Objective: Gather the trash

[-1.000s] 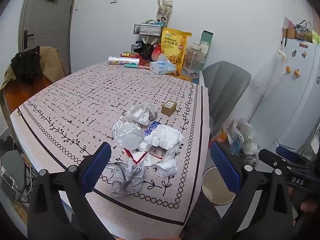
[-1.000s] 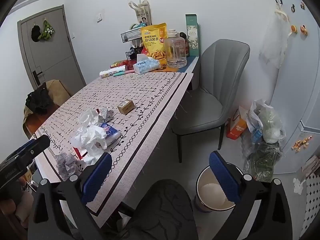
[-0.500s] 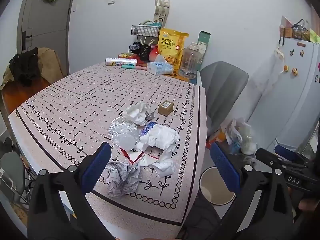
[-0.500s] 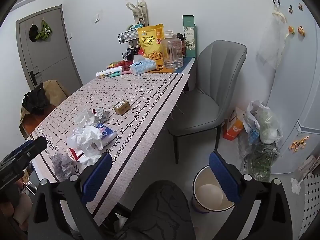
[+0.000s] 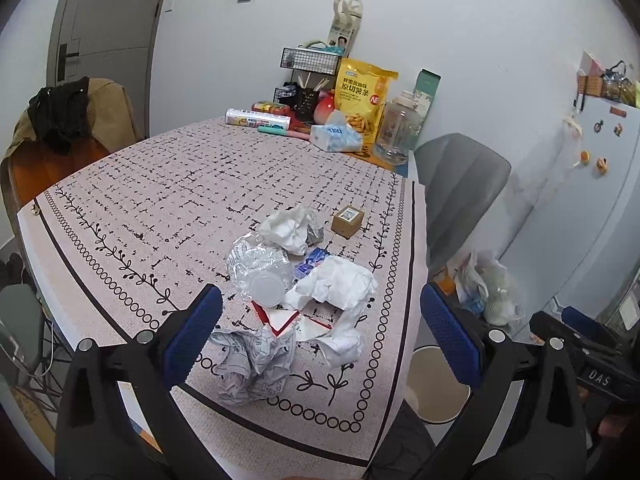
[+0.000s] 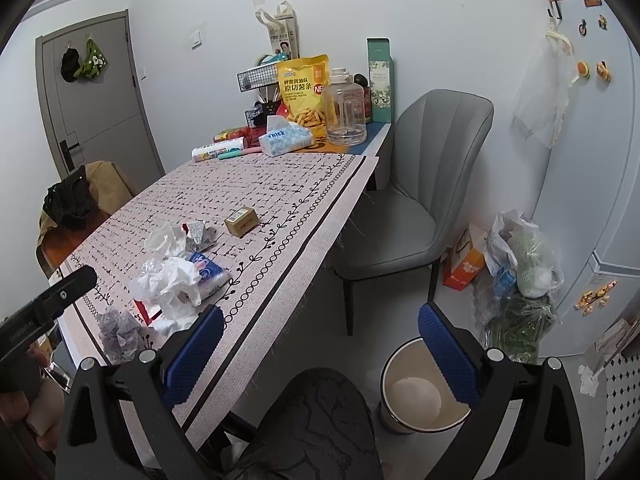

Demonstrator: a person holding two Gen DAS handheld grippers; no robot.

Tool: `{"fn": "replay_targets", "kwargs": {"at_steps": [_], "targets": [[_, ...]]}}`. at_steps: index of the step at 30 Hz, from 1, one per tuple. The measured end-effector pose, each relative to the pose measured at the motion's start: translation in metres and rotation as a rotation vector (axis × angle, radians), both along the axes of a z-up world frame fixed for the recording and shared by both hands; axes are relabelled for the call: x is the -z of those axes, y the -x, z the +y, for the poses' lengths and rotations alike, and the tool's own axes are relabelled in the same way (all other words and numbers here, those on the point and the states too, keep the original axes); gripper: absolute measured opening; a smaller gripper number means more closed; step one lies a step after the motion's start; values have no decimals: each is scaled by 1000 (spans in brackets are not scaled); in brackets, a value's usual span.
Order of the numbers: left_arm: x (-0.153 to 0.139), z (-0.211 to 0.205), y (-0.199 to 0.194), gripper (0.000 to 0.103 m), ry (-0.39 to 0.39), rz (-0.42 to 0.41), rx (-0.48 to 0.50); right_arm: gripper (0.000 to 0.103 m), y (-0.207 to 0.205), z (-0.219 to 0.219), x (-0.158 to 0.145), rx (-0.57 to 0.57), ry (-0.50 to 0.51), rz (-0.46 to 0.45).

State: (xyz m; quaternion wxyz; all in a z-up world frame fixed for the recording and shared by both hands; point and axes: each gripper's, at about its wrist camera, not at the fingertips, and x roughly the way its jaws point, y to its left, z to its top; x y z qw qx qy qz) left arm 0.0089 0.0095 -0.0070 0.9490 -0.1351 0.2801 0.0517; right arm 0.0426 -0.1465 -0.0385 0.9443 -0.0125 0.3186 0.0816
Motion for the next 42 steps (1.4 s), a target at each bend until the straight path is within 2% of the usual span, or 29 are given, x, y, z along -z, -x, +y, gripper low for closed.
{"fn": "replay_targets", "kwargs": {"at_steps": [31, 42], "targets": [[0, -1, 6, 98, -20, 1, 22, 95, 0, 8, -5, -8, -5, 2], [-5, -1, 9, 98, -19, 3, 31, 95, 2, 6, -9, -36, -36, -6]]}}
